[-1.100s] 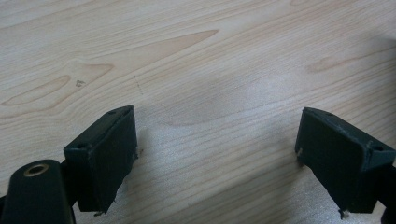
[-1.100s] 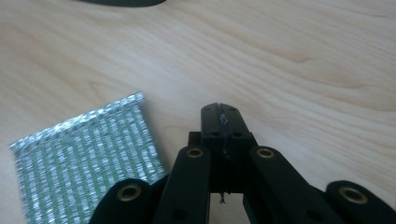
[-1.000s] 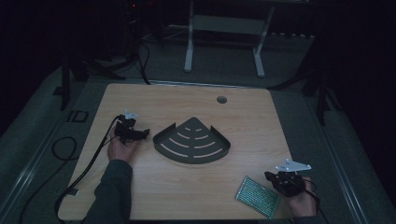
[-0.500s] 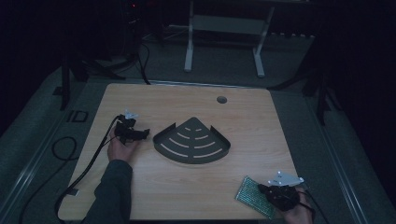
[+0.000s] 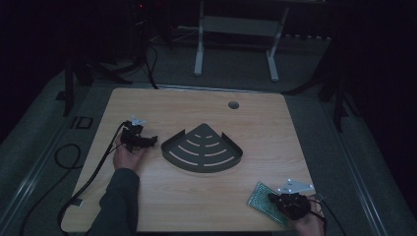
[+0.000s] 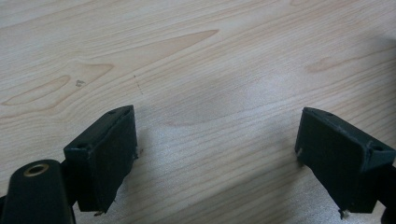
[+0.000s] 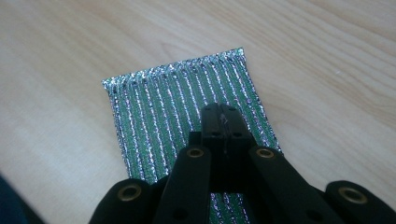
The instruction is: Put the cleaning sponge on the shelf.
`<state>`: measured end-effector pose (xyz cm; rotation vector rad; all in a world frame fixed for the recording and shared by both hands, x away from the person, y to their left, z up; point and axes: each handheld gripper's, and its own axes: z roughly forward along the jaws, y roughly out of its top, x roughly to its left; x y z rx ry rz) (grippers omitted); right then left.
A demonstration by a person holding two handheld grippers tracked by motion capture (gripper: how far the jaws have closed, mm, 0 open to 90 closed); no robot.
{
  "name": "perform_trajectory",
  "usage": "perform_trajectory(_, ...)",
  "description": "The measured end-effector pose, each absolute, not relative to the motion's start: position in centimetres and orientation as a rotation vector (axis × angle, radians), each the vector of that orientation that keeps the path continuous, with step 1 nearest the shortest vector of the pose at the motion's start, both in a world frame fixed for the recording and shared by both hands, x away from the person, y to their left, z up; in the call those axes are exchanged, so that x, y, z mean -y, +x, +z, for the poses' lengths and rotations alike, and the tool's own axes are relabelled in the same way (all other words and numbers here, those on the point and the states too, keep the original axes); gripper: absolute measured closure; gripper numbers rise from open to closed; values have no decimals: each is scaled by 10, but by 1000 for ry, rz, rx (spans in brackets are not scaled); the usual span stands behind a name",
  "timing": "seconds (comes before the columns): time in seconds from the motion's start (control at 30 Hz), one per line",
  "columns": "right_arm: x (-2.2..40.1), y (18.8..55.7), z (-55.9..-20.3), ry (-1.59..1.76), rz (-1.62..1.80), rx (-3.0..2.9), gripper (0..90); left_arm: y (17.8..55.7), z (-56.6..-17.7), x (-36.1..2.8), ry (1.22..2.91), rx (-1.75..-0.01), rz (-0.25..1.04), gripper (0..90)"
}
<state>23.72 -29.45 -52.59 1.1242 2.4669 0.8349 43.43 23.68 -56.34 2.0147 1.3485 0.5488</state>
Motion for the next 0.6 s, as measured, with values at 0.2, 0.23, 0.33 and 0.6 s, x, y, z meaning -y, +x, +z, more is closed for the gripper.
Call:
perform_trajectory(0.2,292,247,-526,1145,820,-2439,900,434,-563,-237,2015,-1349,549,136)
perform_trajectory(0.23,291,250,-526,1147,812,-2434,900,434,-563,-237,2014,-1349,549,136)
perform_trajectory(0.33,286,261,-526,1170,782,-2413,900,434,-563,-237,2015,-1349,549,136)
perform_trajectory(0.6,277,276,-525,1181,750,-2396,900,434,-563,-237,2015,-1349,549,136)
